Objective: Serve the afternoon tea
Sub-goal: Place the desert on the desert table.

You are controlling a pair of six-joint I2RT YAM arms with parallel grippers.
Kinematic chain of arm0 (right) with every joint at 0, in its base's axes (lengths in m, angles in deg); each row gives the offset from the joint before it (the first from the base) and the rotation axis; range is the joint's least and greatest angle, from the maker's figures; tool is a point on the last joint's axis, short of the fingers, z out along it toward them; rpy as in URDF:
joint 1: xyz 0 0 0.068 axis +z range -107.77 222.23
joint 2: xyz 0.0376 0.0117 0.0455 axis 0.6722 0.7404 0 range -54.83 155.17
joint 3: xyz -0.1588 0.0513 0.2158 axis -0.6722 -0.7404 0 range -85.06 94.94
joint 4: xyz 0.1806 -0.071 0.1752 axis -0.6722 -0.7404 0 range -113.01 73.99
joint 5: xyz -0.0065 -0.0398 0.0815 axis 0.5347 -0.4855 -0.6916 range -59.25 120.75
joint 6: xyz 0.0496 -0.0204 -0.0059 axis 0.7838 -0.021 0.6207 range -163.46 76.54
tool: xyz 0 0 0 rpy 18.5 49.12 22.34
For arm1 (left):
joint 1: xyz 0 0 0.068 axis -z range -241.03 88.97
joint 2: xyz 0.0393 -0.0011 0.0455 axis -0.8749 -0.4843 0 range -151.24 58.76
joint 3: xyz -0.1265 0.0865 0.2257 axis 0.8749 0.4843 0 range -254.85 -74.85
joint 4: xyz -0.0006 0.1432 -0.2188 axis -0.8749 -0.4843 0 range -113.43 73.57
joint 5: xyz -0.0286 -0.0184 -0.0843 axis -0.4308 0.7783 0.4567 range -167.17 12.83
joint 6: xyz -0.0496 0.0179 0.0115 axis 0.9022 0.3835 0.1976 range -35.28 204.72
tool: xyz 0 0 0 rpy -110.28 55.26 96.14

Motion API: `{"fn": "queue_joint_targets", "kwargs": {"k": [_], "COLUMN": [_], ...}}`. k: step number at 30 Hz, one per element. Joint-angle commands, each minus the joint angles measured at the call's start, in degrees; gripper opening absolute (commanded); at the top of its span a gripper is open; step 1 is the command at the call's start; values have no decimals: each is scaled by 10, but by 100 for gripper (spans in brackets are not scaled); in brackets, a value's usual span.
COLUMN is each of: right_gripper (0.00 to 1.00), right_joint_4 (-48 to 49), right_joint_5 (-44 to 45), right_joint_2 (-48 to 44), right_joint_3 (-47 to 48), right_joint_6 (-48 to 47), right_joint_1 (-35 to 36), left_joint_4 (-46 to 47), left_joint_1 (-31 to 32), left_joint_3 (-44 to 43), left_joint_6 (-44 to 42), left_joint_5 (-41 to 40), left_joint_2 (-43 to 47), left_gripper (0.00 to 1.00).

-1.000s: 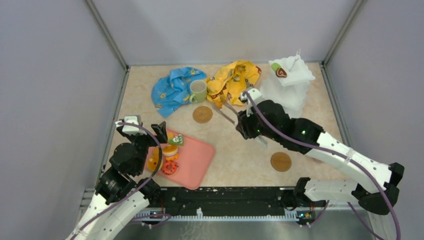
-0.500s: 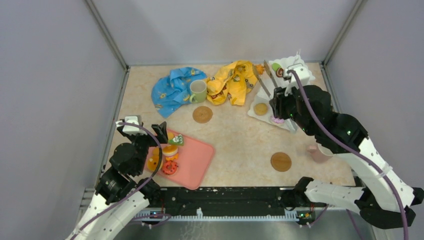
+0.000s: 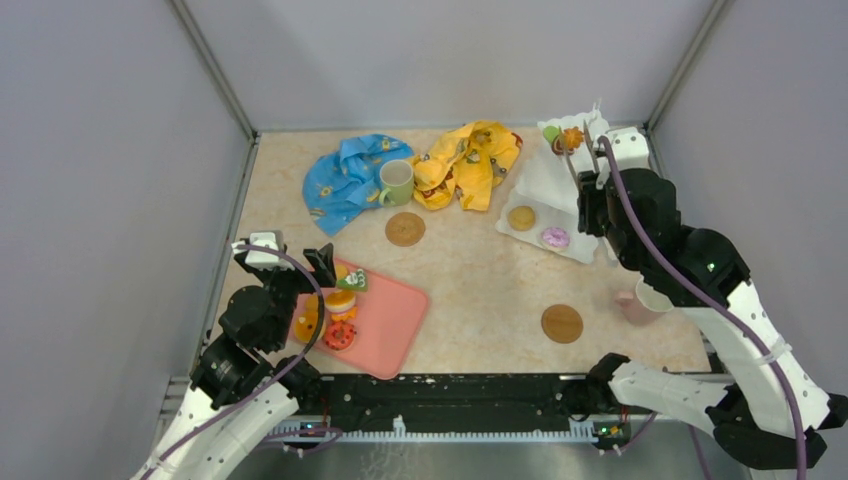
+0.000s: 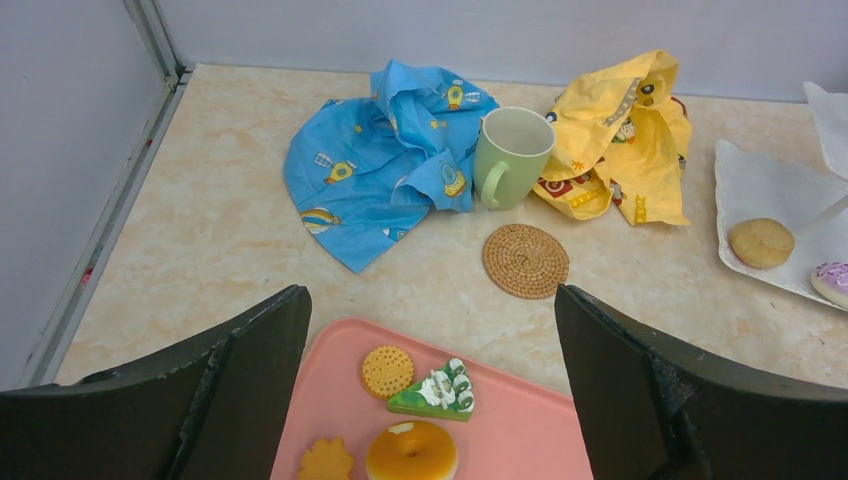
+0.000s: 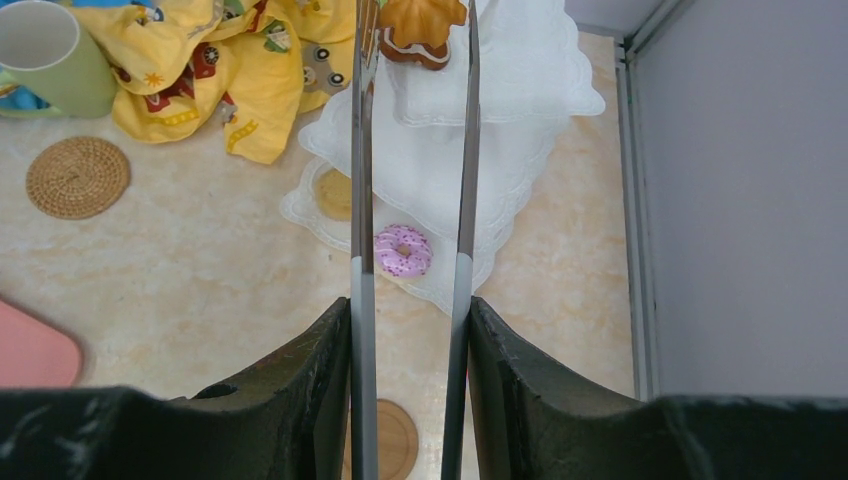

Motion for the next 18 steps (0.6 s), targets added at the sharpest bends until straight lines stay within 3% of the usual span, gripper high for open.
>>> {"fn": "queue_joint_targets", "kwargs": {"k": [1,18], "right_gripper": [39,41], "right_joint_4": [17,66], "right_joint_5": [18,-71], "right_joint_2": [-4,-7], "right_joint_3": [20,-54], "right_joint_6": [-18,-35], "right_joint_1": [-20,-102], "left_joint_4": [17,17], "left_joint_1": [-2,-2], "left_joint_3": [-1,-1], "left_joint_6": [-3,-3], "left_joint_5": [7,7], "left_joint_2": [2,-2], "left_gripper": [99,99]}}
